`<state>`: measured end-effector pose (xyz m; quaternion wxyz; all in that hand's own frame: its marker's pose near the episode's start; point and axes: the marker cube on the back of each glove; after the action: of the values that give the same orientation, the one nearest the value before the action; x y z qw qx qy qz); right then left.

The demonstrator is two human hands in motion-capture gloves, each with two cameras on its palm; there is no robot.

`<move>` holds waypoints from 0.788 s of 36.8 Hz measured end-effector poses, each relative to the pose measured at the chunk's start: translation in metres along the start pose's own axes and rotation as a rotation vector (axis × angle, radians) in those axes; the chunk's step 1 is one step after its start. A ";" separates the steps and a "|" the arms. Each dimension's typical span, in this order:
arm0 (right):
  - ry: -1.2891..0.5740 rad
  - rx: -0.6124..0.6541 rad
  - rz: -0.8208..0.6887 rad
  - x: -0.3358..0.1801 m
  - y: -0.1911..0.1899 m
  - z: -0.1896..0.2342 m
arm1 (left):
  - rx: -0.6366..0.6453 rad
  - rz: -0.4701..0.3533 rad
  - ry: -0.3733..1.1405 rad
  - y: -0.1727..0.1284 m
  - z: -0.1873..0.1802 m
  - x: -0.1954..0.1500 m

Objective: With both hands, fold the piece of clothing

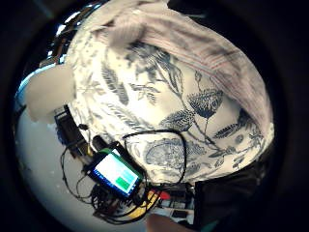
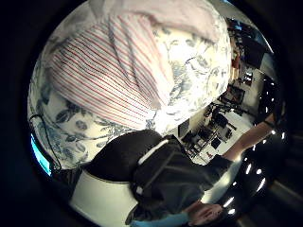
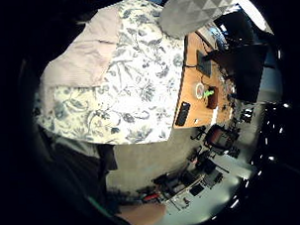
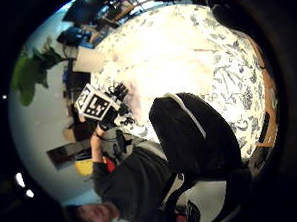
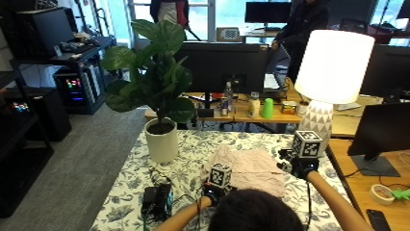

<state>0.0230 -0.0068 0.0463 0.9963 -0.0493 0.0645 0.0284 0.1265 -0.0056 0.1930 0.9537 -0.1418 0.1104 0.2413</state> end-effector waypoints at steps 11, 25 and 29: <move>0.014 -0.037 0.004 0.004 -0.003 0.021 | 0.051 -0.096 -0.053 0.009 0.000 0.014; 0.028 -0.084 -0.009 -0.005 -0.008 0.044 | 0.515 -0.159 -0.290 -0.045 -0.027 0.000; 0.025 -0.106 -0.028 -0.009 -0.012 0.053 | 0.500 -0.189 -0.280 -0.031 -0.037 0.002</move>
<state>0.0219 -0.0135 0.1009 0.9917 -0.1032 0.0747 0.0175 0.1382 -0.0431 0.1641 0.9832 0.1225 0.0200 0.1340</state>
